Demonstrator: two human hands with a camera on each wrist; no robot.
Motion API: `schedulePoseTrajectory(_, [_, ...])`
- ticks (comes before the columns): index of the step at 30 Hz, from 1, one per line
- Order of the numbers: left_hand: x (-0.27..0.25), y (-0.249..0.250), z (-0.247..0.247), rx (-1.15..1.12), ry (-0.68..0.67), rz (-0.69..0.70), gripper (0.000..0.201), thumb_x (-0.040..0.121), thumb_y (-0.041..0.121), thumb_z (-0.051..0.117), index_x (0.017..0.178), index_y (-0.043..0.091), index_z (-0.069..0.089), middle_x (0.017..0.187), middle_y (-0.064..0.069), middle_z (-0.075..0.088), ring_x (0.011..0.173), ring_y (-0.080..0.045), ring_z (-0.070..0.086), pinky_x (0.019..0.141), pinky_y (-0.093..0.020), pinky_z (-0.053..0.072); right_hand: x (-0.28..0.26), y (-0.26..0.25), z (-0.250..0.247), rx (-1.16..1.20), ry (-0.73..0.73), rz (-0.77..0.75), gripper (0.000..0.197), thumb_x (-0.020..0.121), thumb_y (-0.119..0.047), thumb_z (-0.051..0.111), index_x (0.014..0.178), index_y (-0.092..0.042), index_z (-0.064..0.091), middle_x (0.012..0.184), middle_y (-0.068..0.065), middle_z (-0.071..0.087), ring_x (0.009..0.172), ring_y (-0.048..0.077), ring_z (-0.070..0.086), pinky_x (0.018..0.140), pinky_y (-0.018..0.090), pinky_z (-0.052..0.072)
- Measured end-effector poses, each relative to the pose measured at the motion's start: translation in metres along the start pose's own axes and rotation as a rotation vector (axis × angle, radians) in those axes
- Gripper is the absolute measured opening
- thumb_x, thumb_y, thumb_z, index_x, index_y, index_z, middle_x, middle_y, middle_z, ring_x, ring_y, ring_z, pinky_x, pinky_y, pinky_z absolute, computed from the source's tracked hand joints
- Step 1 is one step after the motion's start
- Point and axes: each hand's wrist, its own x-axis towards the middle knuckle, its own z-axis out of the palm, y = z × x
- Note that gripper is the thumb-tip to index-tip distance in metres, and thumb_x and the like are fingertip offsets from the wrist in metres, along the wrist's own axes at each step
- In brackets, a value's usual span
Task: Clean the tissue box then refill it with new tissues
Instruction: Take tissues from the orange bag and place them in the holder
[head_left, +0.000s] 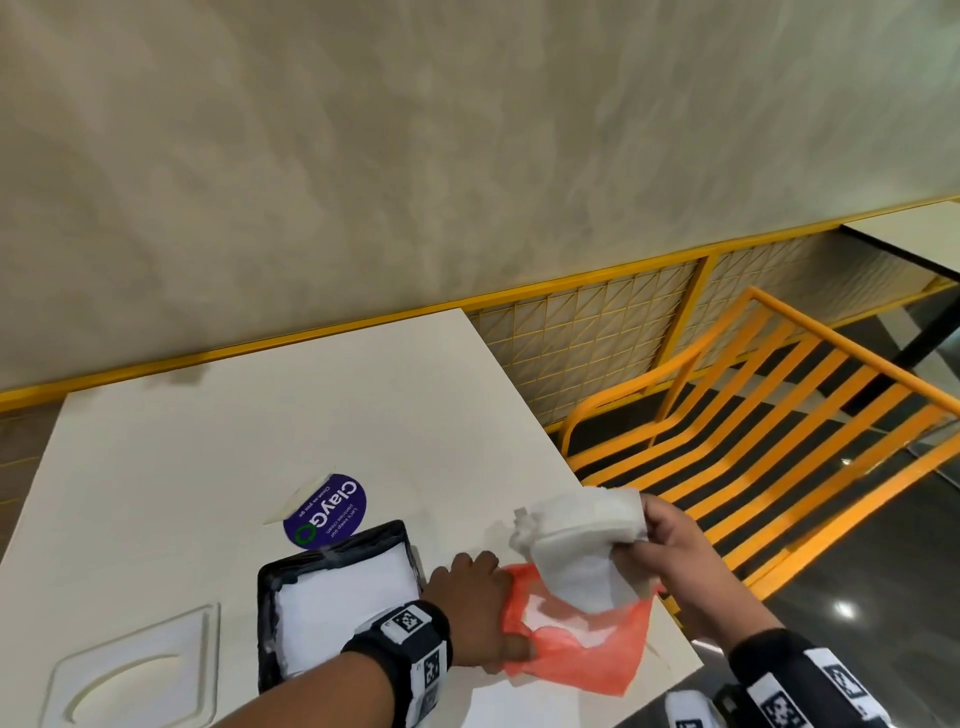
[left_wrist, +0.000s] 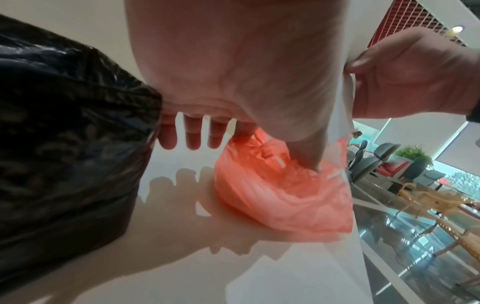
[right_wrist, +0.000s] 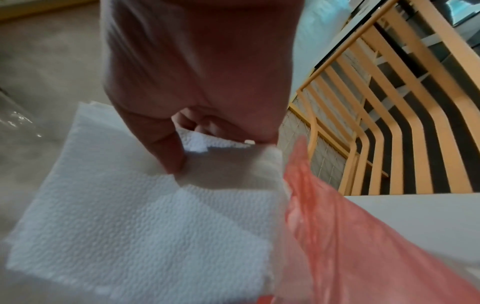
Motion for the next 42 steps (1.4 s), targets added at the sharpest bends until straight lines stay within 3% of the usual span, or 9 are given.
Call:
schedulePoseTrajectory(4, [-0.013, -0.002, -0.016, -0.261, 0.185, 0.041, 0.09, 0.056, 0.082, 0.063, 0.127, 0.03, 0.047, 0.129, 0.005, 0.044, 0.127, -0.023, 0.04, 0.101, -0.042, 0.042, 0.001, -0.015, 0.008, -0.08, 0.037, -0.029, 0.015, 0.085, -0.009, 0.066, 0.096, -0.018, 0.062, 0.099, 0.004, 0.068, 0.089, 0.024, 0.067, 0.078, 0.052, 0.058])
schedulePoseTrajectory(8, [-0.037, -0.017, -0.048, -0.534, 0.493, 0.029, 0.118, 0.052, 0.075, 0.077, 0.145, 0.027, 0.022, 0.146, 0.011, 0.024, 0.136, -0.009, 0.026, 0.114, -0.032, 0.031, 0.008, -0.04, 0.022, -0.416, -0.056, -0.142, 0.02, 0.086, -0.011, 0.063, 0.091, -0.03, 0.059, 0.094, -0.009, 0.063, 0.085, 0.009, 0.062, 0.074, 0.038, 0.057])
schedulePoseTrajectory(13, [-0.061, -0.037, -0.092, -0.814, 0.404, 0.118, 0.14, 0.058, 0.058, 0.089, 0.153, 0.042, -0.013, 0.156, 0.018, 0.022, 0.143, 0.003, 0.021, 0.113, -0.027, 0.03, 0.015, -0.082, 0.058, -0.513, -0.303, -0.311, 0.024, 0.08, -0.01, 0.061, 0.092, -0.031, 0.062, 0.09, -0.014, 0.064, 0.084, 0.005, 0.061, 0.071, 0.033, 0.054])
schedulePoseTrajectory(17, [-0.093, -0.062, -0.103, -0.974, 0.335, 0.084, 0.117, 0.059, 0.042, 0.09, 0.154, 0.031, 0.022, 0.135, 0.012, 0.052, 0.123, -0.004, 0.054, 0.102, -0.026, 0.046, 0.021, -0.116, 0.096, -0.483, -0.461, -0.4, 0.029, 0.074, -0.002, 0.06, 0.09, -0.025, 0.064, 0.087, -0.009, 0.066, 0.08, 0.003, 0.06, 0.069, 0.025, 0.047])
schedulePoseTrajectory(20, [-0.118, -0.083, -0.1, -1.121, 0.348, 0.093, 0.051, 0.074, 0.012, 0.08, 0.122, 0.014, 0.063, 0.112, 0.0, 0.071, 0.103, -0.016, 0.067, 0.086, -0.036, 0.054, 0.032, -0.13, 0.123, -0.442, -0.529, -0.414, 0.031, 0.072, -0.007, 0.064, 0.095, -0.027, 0.065, 0.092, -0.007, 0.068, 0.084, 0.007, 0.063, 0.074, 0.03, 0.051])
schedulePoseTrajectory(25, [-0.145, -0.113, -0.081, -1.378, 0.502, -0.043, 0.048, 0.076, 0.01, 0.075, 0.123, 0.011, 0.066, 0.116, -0.012, 0.073, 0.11, -0.032, 0.068, 0.096, -0.046, 0.054, 0.055, -0.126, 0.159, -0.208, -0.569, -0.224, 0.052, 0.074, -0.023, 0.08, 0.116, -0.044, 0.059, 0.106, 0.003, 0.066, 0.096, 0.016, 0.066, 0.088, 0.036, 0.055])
schedulePoseTrajectory(30, [-0.158, -0.139, -0.052, -1.655, 0.526, -0.086, 0.052, 0.082, 0.008, 0.073, 0.132, 0.008, 0.06, 0.128, -0.017, 0.066, 0.12, -0.035, 0.062, 0.106, -0.052, 0.046, 0.059, -0.094, 0.186, 0.084, -0.649, 0.01, 0.046, 0.082, -0.016, 0.078, 0.123, -0.025, 0.058, 0.119, 0.005, 0.067, 0.104, 0.023, 0.069, 0.077, 0.041, 0.058])
schedulePoseTrajectory(36, [-0.149, -0.145, -0.019, -1.533, 0.658, -0.347, 0.052, 0.073, 0.016, 0.079, 0.122, 0.014, 0.061, 0.114, -0.009, 0.074, 0.102, -0.026, 0.071, 0.086, -0.041, 0.058, 0.057, -0.059, 0.216, -0.157, -0.514, -0.042, 0.041, 0.078, -0.009, 0.07, 0.11, -0.033, 0.059, 0.107, 0.002, 0.064, 0.09, 0.017, 0.067, 0.073, 0.028, 0.056])
schedulePoseTrajectory(42, [-0.136, -0.15, 0.0, -1.032, 0.659, -0.563, 0.065, 0.081, 0.027, 0.075, 0.136, 0.024, 0.04, 0.121, 0.004, 0.062, 0.109, -0.016, 0.061, 0.095, -0.035, 0.051, 0.058, -0.04, 0.226, -0.389, -0.469, -0.104, 0.038, 0.083, -0.014, 0.061, 0.116, -0.031, 0.054, 0.108, -0.007, 0.061, 0.09, 0.004, 0.059, 0.072, 0.013, 0.047])
